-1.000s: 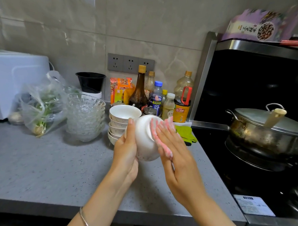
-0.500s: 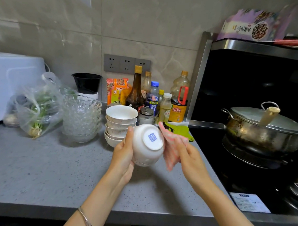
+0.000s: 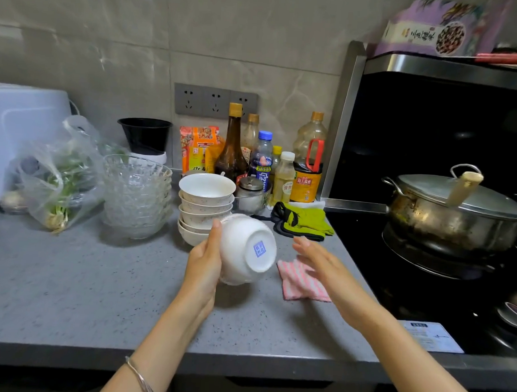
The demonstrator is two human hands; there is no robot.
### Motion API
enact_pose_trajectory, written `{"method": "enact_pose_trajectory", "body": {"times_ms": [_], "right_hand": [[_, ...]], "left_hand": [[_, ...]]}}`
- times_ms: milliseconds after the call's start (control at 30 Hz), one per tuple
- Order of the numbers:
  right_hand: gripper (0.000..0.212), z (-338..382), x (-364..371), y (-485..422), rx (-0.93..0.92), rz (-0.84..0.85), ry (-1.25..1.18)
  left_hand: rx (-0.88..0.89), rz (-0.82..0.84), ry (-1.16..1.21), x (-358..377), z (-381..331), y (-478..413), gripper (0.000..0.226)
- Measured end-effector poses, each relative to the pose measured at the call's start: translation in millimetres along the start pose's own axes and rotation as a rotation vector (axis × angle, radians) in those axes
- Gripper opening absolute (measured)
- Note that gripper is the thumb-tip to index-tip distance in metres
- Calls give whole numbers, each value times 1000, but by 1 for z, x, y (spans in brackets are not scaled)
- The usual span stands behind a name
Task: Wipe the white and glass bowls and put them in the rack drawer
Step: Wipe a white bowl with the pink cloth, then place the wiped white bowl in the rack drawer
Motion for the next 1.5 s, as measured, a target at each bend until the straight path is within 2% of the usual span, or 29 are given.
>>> {"method": "enact_pose_trajectory", "body": {"times_ms": [100,167,300,400,500,600,633,733,833,1000,1100,1267,1367,1500], "right_hand": [[64,-2,30,-1,110,182,-372],[71,-1,46,-1,150,292,-452],[68,-4,39,0,122,198,-461],[70,-8,25,6,41,65,-478],[79,-4,13,18,-111,-19,-475],[76,-1,0,38,-246,-102,-410],[77,0,-3,45,-286,-116,-380],[80,1,-12,71,-369,-158,-237],[91,-1,-17,99,-411,-193,-174],[91,-23,-14,141,-373,-196,-130],[90,-43,-14,167,-350,-221,-141],[83,-99,-20,200,-255,-279,-222],[53,-149,-30,210,-160,-356,-392],[56,-236,-57,210,-3,-537,-735]], "left_hand": [[133,60,-174,16,-17,8,44],[220,169,-263,35,-26,15,47],[287,374,-403,61,-18,23,36],[275,424,-438,74,-13,32,46],[99,376,-416,77,-2,40,60],[-243,462,-225,86,32,52,113],[-319,500,-112,91,40,59,118],[-425,567,173,110,47,77,79],[-454,585,304,124,59,93,56],[-528,644,403,149,83,131,63],[-525,656,341,149,99,151,61],[-482,663,155,137,129,176,31],[-481,649,25,126,153,186,23],[-542,565,-13,107,191,187,25]]}}
Point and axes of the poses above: each hand's wrist, its own y-axis away from the middle knuckle, its own x-axis out of the palm, z = x × y, the point moved 10 cm from there along -y, towards the middle knuckle, and after that the axes turned 12 degrees about z, right-handed, at the moved point
